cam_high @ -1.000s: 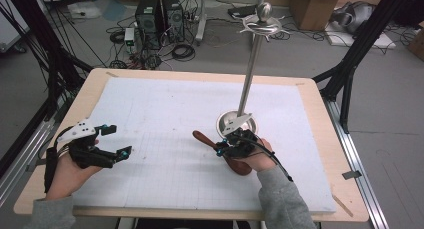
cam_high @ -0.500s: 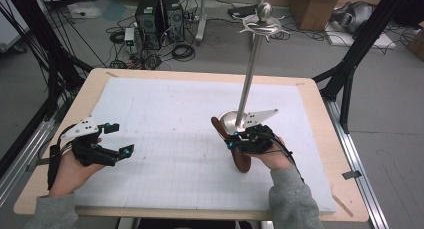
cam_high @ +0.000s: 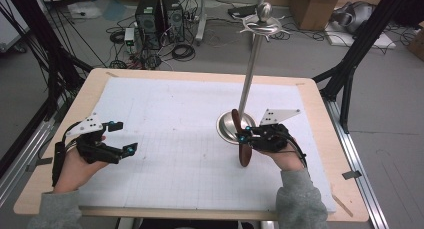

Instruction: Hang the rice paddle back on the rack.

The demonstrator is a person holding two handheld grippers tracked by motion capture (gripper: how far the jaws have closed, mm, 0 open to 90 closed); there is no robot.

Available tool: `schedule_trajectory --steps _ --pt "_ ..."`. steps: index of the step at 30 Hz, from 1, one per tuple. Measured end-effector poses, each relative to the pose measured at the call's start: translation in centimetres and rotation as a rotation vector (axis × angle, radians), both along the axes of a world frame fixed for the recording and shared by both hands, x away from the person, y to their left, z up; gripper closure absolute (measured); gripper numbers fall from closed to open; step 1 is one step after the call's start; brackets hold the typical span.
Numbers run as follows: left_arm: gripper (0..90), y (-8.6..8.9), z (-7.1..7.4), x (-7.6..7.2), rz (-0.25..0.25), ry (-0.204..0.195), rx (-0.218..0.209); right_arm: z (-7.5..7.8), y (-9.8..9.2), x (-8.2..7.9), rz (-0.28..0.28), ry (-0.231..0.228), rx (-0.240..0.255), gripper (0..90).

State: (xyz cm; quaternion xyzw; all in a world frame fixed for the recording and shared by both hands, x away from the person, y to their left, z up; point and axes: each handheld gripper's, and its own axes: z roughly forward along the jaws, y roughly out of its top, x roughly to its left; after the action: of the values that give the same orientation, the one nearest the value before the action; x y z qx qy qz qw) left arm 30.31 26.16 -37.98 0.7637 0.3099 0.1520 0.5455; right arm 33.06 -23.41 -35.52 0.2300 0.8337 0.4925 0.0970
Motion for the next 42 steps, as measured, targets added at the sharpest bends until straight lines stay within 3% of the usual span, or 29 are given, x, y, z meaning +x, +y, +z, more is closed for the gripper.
schedule_trajectory --steps 11,13,16,18,26,42 --pt "1.8 0.0 -0.2 0.2 0.004 0.011 -0.006 0.9 -2.2 -0.1 -0.013 -0.030 0.092 77.7" --pt "1.8 0.0 -0.2 0.2 0.005 0.011 -0.007 1.2 -2.8 0.0 -0.015 -0.040 0.122 77.7" --pt "1.7 -0.1 -0.3 0.2 0.005 0.014 -0.008 1.4 -3.7 0.2 0.021 -0.012 0.197 77.7" --pt "1.8 -0.1 -0.4 0.1 0.006 0.016 -0.005 1.4 -4.3 0.4 0.028 -0.017 0.221 77.8" --pt "1.7 0.2 -0.5 0.1 0.014 0.020 -0.004 2.3 -5.9 0.5 0.001 -0.029 0.201 77.8" --pt "1.8 0.4 -0.4 -0.4 0.018 0.009 -0.008 6.1 -8.5 1.4 -0.027 -0.075 0.194 77.8"
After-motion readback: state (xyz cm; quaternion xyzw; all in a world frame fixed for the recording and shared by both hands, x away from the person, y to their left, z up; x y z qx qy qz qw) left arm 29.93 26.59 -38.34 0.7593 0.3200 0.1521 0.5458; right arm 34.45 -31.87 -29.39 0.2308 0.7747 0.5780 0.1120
